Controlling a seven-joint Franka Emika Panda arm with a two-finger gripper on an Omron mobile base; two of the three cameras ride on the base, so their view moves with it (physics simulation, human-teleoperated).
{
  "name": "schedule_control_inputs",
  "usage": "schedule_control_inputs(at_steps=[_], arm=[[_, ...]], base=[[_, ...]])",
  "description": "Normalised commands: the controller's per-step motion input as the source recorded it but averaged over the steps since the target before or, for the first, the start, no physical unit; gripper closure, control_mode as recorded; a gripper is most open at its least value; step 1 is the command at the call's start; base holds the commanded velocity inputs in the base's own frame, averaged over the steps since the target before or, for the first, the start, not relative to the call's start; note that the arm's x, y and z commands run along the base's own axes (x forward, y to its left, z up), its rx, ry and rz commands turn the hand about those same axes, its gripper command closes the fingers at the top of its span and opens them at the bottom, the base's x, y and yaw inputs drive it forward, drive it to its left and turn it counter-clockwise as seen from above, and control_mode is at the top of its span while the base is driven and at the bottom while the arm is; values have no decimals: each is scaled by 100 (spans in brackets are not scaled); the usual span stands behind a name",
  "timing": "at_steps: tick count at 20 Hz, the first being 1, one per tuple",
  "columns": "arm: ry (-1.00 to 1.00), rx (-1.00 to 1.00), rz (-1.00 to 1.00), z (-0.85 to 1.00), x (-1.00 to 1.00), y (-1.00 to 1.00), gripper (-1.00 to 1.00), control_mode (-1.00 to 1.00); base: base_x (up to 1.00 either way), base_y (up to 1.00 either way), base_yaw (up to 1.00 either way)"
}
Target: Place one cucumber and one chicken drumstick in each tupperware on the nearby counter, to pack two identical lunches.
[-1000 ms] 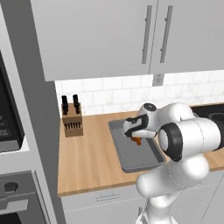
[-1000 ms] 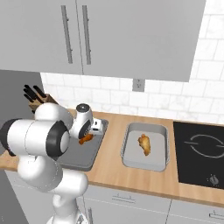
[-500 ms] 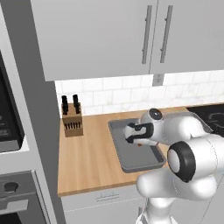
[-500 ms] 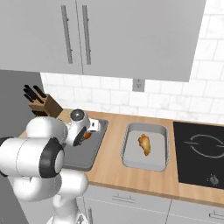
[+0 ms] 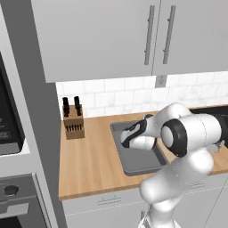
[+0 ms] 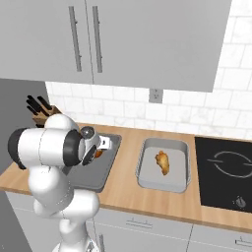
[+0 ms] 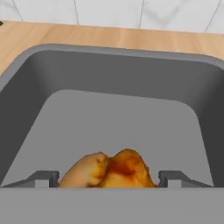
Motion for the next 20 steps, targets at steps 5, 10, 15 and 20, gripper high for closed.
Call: schedule_control_inputs(at_steps=[5, 10, 15, 20], arm=[[-14, -1, 0, -29, -2, 13, -100, -100], [-12, 0, 0, 33, -18, 0, -100, -100], [-21, 0, 0, 82, -50, 0, -100, -100], [-12, 0, -3, 100, -70, 0, -100, -100]], base=[[0, 0, 0], [0, 0, 0], [0, 0, 0], [0, 0, 0]])
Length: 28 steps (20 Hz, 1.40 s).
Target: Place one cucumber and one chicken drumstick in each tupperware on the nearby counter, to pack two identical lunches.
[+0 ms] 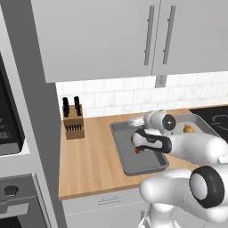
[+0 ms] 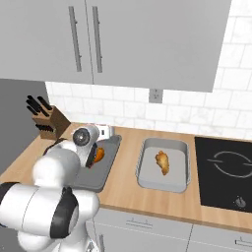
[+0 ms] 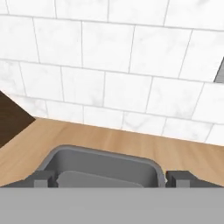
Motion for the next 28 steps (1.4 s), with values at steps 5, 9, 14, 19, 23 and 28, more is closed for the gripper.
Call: schedule_control_inputs(at_steps=[5, 9, 14, 19, 23, 28], arm=[[7, 0, -9, 91, -93, -1, -100, -100], [26, 0, -11, 88, -100, 0, -100, -100], [32, -1, -10, 49, -100, -1, -100, -100], [11, -2, -1, 0, -100, -18, -100, -100], [0, 5, 2, 15, -94, -9, -100, -100], [-1, 5, 6, 57, -85, 0, -100, -100]], base=[[0, 0, 0], [0, 0, 0], [0, 0, 0], [0, 0, 0], [0, 0, 0], [0, 0, 0]])
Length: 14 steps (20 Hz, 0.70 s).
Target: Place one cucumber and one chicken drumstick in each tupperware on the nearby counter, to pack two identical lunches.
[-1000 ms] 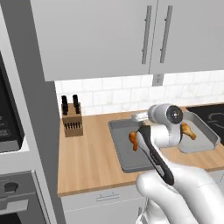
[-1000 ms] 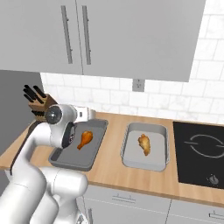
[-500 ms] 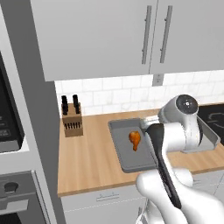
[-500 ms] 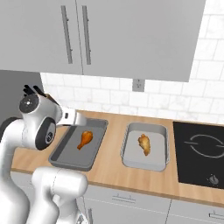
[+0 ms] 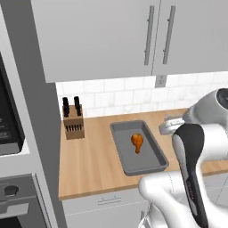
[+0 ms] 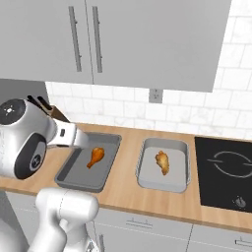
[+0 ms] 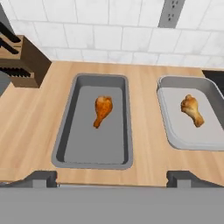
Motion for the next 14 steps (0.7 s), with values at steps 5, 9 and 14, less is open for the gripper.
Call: schedule_control_inputs(at_steps=[5, 9, 14], arm=[[-18, 2, 6, 42, -98, 0, -100, -100], [0, 0, 0, 0, 0, 0, -100, 100], [0, 0, 0, 0, 0, 0, -100, 100]], base=[[0, 0, 0], [-100, 11, 8], [-100, 30, 6]])
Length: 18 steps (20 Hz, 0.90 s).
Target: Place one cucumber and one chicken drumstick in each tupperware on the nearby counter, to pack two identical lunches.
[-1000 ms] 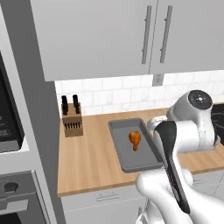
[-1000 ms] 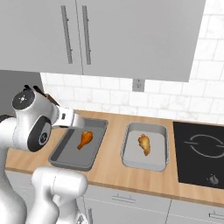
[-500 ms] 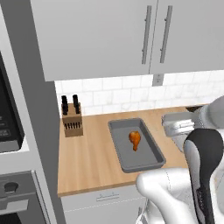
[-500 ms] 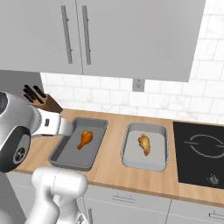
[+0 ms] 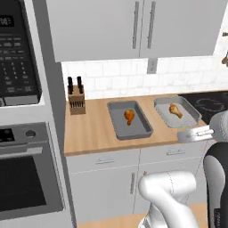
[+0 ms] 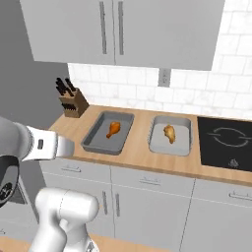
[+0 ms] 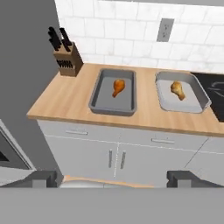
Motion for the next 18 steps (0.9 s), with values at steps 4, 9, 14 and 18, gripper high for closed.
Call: schedule_control_inputs(at_steps=[4, 9, 14, 18], arm=[[0, 0, 0, 0, 0, 0, -100, 100], [0, 0, 0, 0, 0, 0, -100, 100], [0, 0, 0, 0, 0, 0, -100, 100], [0, 0, 0, 0, 0, 0, -100, 100]], base=[[-100, 54, 11], [-92, 96, 31], [-72, 100, 43], [-60, 100, 45]])
